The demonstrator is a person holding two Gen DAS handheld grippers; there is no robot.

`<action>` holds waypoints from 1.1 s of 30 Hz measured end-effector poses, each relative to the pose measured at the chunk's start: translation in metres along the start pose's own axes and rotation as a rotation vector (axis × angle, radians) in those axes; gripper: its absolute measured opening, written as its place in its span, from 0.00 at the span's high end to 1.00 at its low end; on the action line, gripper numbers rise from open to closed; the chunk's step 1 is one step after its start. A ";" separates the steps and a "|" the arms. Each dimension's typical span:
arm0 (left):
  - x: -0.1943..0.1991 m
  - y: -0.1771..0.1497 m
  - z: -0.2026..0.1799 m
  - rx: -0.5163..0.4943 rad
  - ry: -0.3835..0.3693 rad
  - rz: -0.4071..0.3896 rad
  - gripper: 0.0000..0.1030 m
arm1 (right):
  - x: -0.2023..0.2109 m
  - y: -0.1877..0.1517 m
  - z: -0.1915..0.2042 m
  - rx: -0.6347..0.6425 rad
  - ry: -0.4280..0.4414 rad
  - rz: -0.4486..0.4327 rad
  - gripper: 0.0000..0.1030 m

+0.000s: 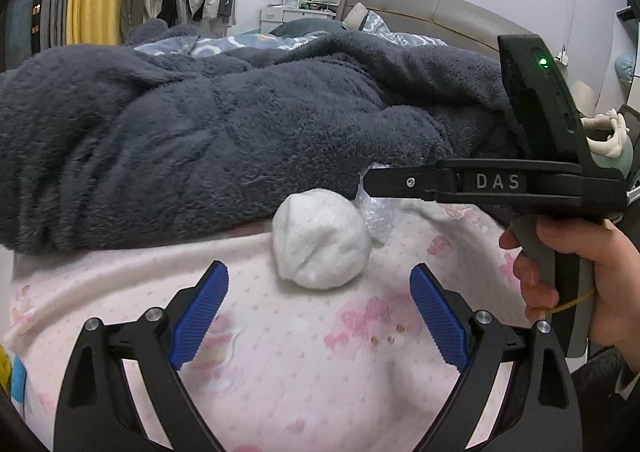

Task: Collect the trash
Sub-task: 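Close the left tool around the white cotton ball, then close the right tool around the clear bubble-wrap piece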

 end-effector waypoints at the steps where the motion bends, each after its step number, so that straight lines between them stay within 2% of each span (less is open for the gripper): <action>1: -0.003 0.002 0.000 0.005 -0.008 0.005 0.10 | -0.001 0.001 -0.001 -0.002 0.005 0.001 0.26; 5: -0.015 0.008 -0.001 0.022 -0.024 0.024 0.10 | -0.005 0.005 -0.006 -0.010 0.019 0.010 0.28; 8: -0.024 0.013 0.000 0.033 -0.025 0.037 0.14 | -0.010 0.004 -0.011 -0.030 0.033 0.026 0.31; 14: -0.043 0.018 0.000 0.050 -0.043 0.081 0.24 | -0.021 0.003 -0.021 -0.062 0.061 0.052 0.36; 16: -0.050 0.018 -0.001 0.049 -0.053 0.098 0.32 | -0.023 0.004 -0.025 -0.080 0.081 0.053 0.38; 19: -0.054 0.016 0.000 0.056 -0.062 0.113 0.38 | -0.024 0.006 -0.028 -0.090 0.101 0.055 0.39; 23: -0.051 0.015 0.005 0.078 -0.091 0.110 0.43 | -0.032 0.008 -0.023 -0.098 0.114 0.065 0.43; 27: -0.045 0.016 0.008 0.085 -0.103 0.097 0.48 | -0.040 0.007 -0.017 -0.085 0.093 0.083 0.53; 30: -0.038 0.017 0.009 0.083 -0.095 0.082 0.49 | -0.039 0.007 -0.015 -0.083 0.084 0.079 0.61; 33: -0.026 0.017 0.013 0.082 -0.075 0.069 0.50 | -0.038 0.007 -0.010 -0.085 0.079 0.072 0.63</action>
Point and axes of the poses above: each gripper's, at about its wrist camera, not at the fingertips, and x roughly against the way its jaws point, z to its left, y to its top, the point moved 6 cm from there along -x, roughly the way its jaws point, and after that the axes turned 12 degrees about z, right-handed, at the moved point
